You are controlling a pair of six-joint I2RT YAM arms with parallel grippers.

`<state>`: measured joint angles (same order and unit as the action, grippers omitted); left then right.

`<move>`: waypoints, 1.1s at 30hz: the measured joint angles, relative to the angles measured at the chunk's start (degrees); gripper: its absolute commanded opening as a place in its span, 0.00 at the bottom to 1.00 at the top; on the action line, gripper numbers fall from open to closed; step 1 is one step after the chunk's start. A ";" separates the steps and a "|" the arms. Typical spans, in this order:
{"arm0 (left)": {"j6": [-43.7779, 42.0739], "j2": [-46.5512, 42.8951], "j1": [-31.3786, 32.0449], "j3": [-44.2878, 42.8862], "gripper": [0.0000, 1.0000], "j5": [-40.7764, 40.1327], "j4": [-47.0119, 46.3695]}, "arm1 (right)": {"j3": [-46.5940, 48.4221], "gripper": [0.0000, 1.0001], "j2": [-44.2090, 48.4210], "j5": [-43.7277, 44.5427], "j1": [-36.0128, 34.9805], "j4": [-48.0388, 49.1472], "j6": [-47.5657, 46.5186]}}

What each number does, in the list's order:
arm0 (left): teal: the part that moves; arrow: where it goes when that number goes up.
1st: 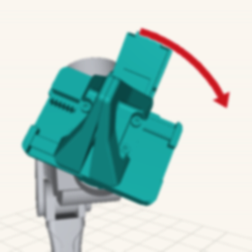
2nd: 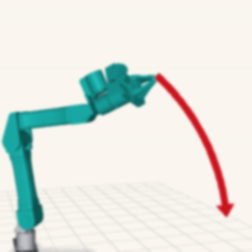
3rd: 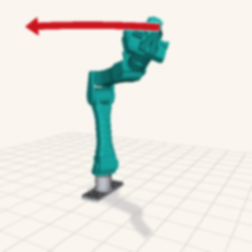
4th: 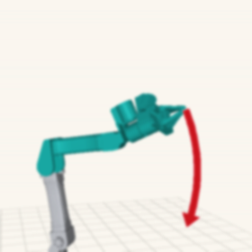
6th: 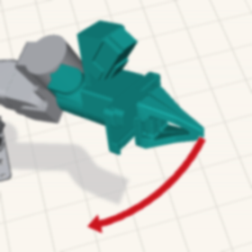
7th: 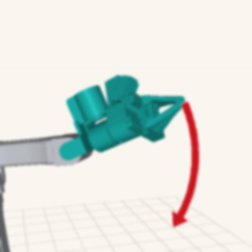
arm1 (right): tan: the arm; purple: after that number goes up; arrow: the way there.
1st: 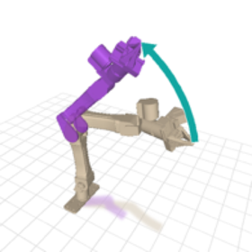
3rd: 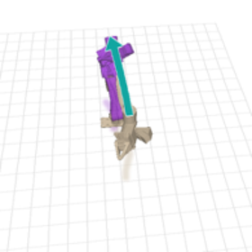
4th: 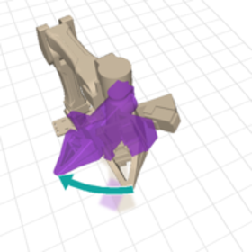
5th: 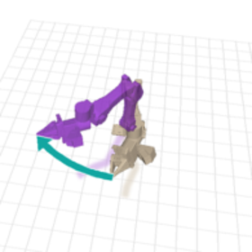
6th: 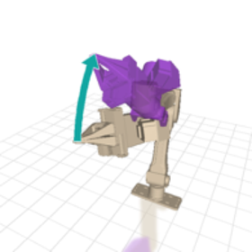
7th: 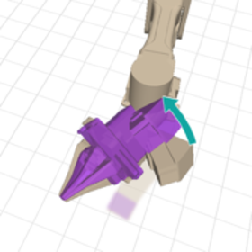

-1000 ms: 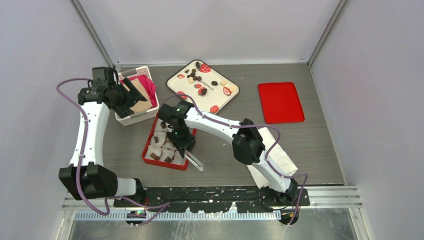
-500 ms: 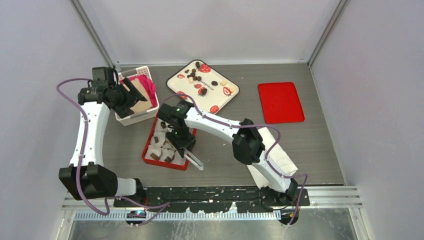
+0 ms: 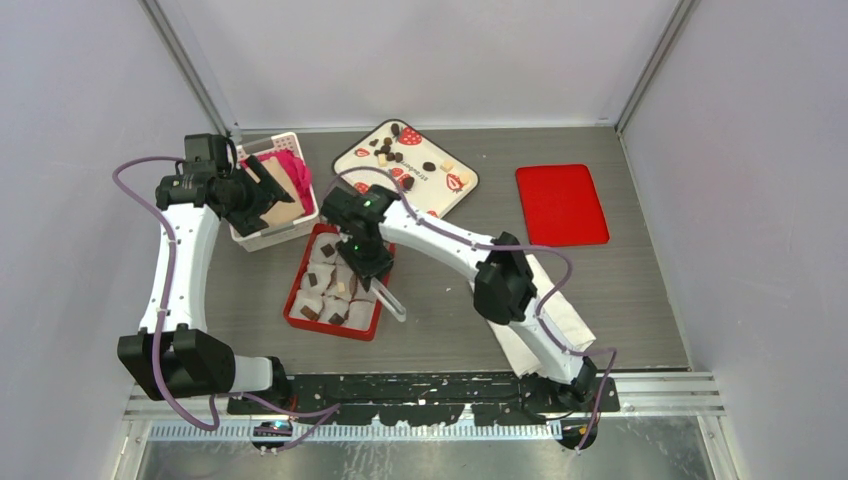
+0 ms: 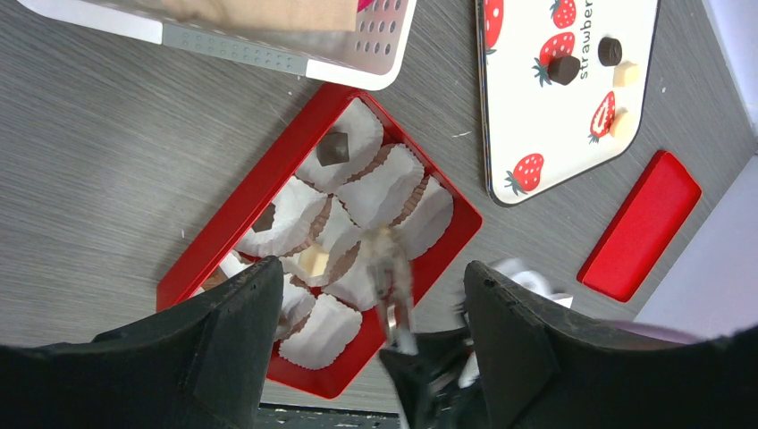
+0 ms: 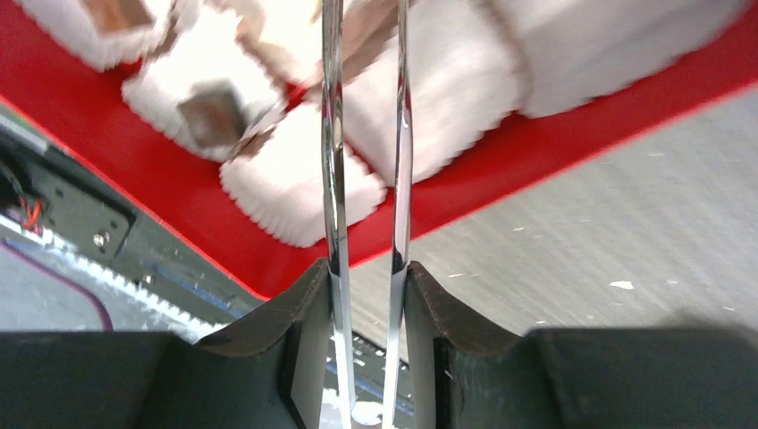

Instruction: Pack the chocolate

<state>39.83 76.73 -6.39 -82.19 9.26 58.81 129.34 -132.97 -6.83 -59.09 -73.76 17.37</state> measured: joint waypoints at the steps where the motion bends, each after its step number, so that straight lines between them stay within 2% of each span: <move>1: 0.00 0.00 0.00 0.00 0.75 0.00 0.00 | -0.04 0.12 0.61 1.07 0.94 0.50 0.37; 6: -0.02 0.00 0.00 0.00 0.75 -0.02 0.00 | -3.61 0.14 7.21 5.66 8.63 5.01 2.58; 10: -0.02 0.00 0.00 0.00 0.75 -0.02 0.00 | -3.21 0.27 8.66 7.17 16.92 5.33 3.26; 15: -0.02 0.00 0.00 0.00 0.75 -0.02 -0.02 | 3.89 0.37 3.13 10.05 24.15 1.70 2.49; 20: -0.02 0.00 0.00 0.00 0.75 -0.13 -0.02 | 9.03 0.42 -3.10 10.69 24.44 -0.52 1.42; 33: 0.22 1.42 0.00 0.00 0.75 -0.11 -0.17 | 10.75 0.49 -8.94 7.58 23.80 -1.73 1.01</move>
<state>40.05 78.15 -6.39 -82.19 9.15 58.63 140.09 -141.91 0.75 -35.29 -75.48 18.37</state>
